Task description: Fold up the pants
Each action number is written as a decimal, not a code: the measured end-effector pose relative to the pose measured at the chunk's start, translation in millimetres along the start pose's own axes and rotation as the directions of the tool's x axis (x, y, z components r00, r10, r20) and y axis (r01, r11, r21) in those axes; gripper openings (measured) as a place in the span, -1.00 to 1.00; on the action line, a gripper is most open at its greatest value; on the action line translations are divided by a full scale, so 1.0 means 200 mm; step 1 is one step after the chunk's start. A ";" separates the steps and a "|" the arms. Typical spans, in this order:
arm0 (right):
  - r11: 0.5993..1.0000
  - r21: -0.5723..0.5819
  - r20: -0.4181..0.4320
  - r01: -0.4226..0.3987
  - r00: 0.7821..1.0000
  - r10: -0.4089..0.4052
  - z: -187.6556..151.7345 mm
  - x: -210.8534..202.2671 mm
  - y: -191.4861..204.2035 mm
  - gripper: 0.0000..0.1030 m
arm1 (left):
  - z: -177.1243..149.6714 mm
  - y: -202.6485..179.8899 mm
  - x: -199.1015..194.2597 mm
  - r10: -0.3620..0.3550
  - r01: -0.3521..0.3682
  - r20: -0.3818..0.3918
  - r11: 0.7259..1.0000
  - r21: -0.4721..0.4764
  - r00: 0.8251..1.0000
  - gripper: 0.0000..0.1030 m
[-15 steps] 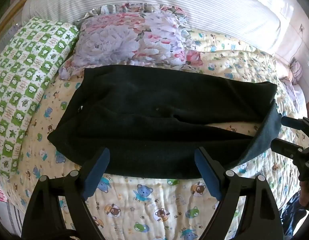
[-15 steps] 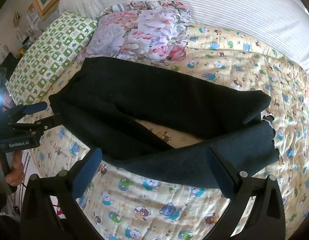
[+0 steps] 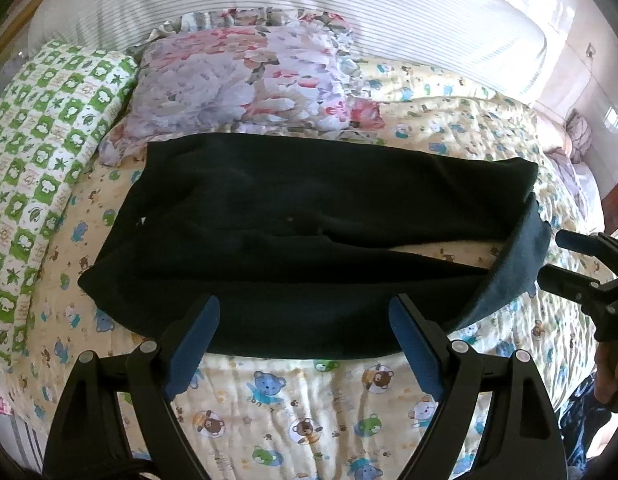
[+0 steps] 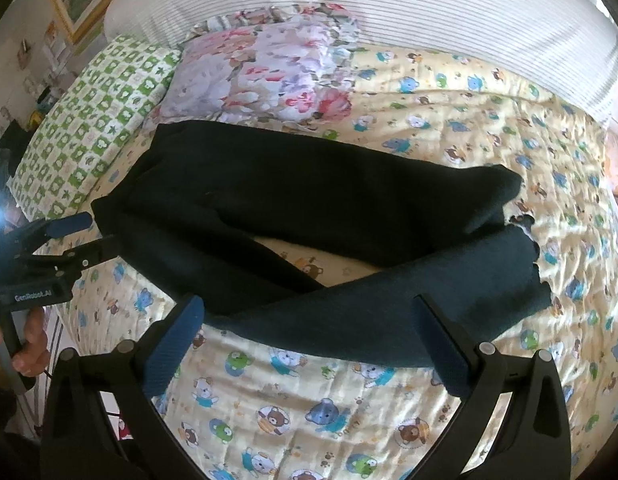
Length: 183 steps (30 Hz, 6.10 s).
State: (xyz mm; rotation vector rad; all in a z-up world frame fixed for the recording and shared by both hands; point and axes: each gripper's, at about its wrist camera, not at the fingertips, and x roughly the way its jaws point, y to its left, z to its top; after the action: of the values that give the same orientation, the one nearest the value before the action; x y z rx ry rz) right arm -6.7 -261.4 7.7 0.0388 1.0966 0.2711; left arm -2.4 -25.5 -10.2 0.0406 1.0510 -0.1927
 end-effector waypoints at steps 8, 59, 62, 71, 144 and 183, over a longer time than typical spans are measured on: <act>0.999 0.043 0.096 -0.003 0.995 -0.001 -0.03 -0.03 -0.10 1.00 | 0.00 -0.12 0.02 -0.075 0.076 -0.013 0.996 0.056 0.997 0.69; 0.782 0.602 -0.075 0.158 0.987 -0.142 -0.67 -0.36 -1.04 -0.84 | -0.29 -1.01 0.37 -0.272 0.458 -0.400 0.729 0.508 0.875 -0.57; 0.775 0.595 -0.110 0.213 0.977 -0.183 -0.69 -0.36 -1.05 -0.80 | -0.24 -1.00 0.32 -0.326 0.501 -0.405 0.724 0.474 0.854 -0.16; 0.845 0.529 0.076 0.081 0.987 -0.142 -0.32 -0.39 -0.99 0.05 | 0.15 -0.91 0.21 -0.375 0.455 -0.259 0.762 0.462 0.890 0.19; 0.717 0.694 0.049 -0.067 0.998 0.046 -0.35 -0.32 -1.11 -0.75 | 0.11 -0.75 0.20 -0.288 0.447 -0.345 0.647 0.618 0.893 -0.74; 0.821 0.571 0.085 0.029 0.992 -0.094 -0.37 -0.47 -0.66 -0.24 | -0.04 -0.36 0.10 -0.362 0.427 -0.253 0.859 0.283 0.897 0.00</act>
State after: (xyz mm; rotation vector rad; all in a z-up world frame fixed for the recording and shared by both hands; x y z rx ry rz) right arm -85.3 -419.1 34.2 0.5496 1.0334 -0.1286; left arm -12.7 -98.9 -27.4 0.1501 1.2028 -0.7570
